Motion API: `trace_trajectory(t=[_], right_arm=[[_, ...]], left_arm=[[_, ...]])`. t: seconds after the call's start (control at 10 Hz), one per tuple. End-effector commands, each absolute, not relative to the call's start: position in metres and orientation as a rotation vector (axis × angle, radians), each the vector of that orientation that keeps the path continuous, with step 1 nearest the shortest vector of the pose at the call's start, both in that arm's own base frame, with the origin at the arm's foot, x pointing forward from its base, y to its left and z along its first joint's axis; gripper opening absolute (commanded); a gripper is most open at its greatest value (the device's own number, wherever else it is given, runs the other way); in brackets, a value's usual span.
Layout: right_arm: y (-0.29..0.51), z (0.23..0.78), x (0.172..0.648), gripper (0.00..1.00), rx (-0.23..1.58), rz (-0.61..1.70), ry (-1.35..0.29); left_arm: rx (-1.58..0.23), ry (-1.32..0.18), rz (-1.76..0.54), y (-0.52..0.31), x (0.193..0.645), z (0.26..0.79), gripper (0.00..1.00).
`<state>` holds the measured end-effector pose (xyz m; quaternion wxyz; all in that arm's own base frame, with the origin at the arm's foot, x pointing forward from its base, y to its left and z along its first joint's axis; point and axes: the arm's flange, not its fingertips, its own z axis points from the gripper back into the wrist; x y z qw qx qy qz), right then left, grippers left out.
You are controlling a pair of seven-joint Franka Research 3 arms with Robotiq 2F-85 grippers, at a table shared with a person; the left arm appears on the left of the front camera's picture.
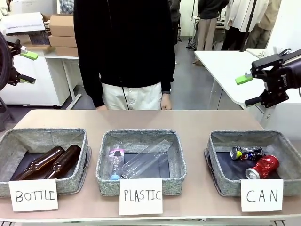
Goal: Sort the can waste into the basket.
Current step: Pick up the can waste from the table and place it in the right Fabric basket.
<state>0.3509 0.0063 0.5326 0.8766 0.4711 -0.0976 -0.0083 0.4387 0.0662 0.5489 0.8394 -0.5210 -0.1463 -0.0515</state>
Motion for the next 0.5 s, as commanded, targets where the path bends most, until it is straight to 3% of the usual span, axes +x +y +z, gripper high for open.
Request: trace_trajectory(t=[0.0, 0.4], right_arm=[[0.0046, 0.5356, 0.3506, 1.0, 0.98, -0.012, -0.208], [0.0046, 0.5356, 0.3506, 1.0, 0.98, -0.012, -0.208]], left_arm=[[-1.096, -0.294, -0.104, 0.0657, 0.4361, 0.5512, 1.0], [-1.096, -0.294, -0.104, 0.0657, 0.4361, 0.5512, 1.0]])
